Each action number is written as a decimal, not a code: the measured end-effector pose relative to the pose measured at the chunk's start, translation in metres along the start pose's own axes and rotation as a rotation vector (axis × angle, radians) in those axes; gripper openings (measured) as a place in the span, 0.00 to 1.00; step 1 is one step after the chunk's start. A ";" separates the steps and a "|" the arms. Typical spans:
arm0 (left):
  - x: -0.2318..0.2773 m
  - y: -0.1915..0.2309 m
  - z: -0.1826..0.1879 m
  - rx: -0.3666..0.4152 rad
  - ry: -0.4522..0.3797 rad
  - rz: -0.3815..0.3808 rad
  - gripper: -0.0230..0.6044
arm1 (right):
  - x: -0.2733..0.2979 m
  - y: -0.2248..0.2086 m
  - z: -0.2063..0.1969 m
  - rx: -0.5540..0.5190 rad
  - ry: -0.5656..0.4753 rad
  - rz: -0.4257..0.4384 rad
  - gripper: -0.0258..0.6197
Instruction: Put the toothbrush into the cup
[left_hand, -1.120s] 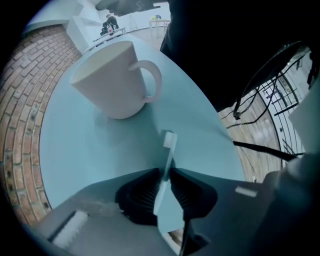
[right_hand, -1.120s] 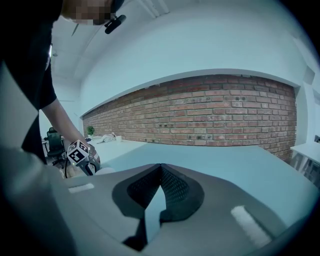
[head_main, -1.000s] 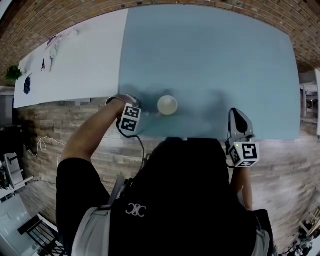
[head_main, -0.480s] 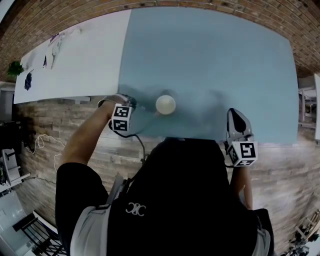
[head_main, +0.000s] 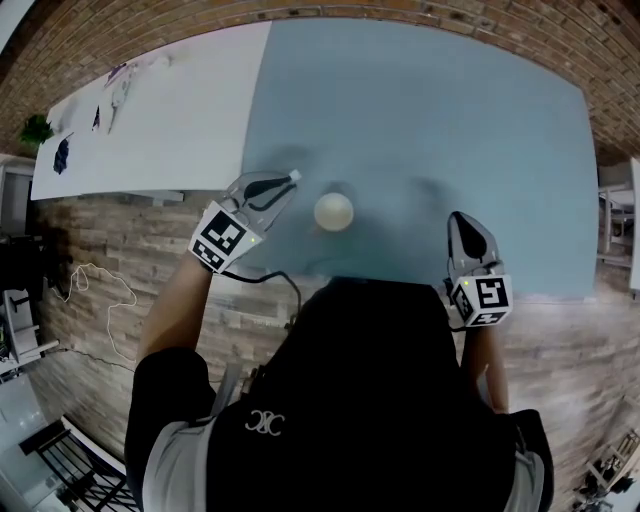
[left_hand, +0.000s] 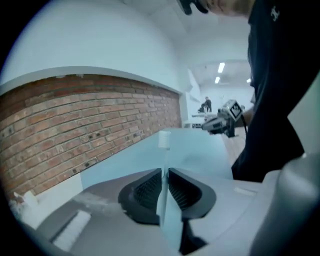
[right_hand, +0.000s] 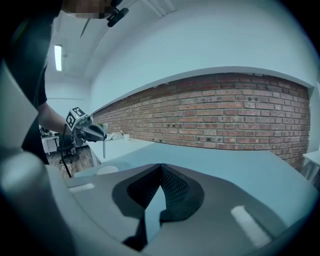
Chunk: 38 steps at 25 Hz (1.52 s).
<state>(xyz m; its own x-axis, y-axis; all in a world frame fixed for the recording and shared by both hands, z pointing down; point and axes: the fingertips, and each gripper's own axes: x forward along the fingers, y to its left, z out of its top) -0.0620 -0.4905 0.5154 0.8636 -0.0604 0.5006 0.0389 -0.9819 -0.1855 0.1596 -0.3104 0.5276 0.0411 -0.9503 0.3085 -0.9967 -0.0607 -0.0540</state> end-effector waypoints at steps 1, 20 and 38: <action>0.000 0.000 0.012 -0.052 -0.055 0.004 0.12 | 0.001 0.001 0.000 0.001 0.000 0.002 0.05; 0.055 -0.069 0.012 -0.210 -0.093 -0.188 0.12 | -0.010 -0.002 -0.014 0.040 0.014 -0.058 0.05; 0.100 -0.088 -0.044 -0.086 0.207 -0.207 0.12 | -0.010 -0.003 -0.025 0.028 0.037 -0.062 0.05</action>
<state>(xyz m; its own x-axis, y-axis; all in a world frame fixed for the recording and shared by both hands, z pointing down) -0.0009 -0.4178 0.6192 0.7209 0.1161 0.6833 0.1533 -0.9882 0.0061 0.1609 -0.2934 0.5483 0.0995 -0.9324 0.3474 -0.9899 -0.1282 -0.0606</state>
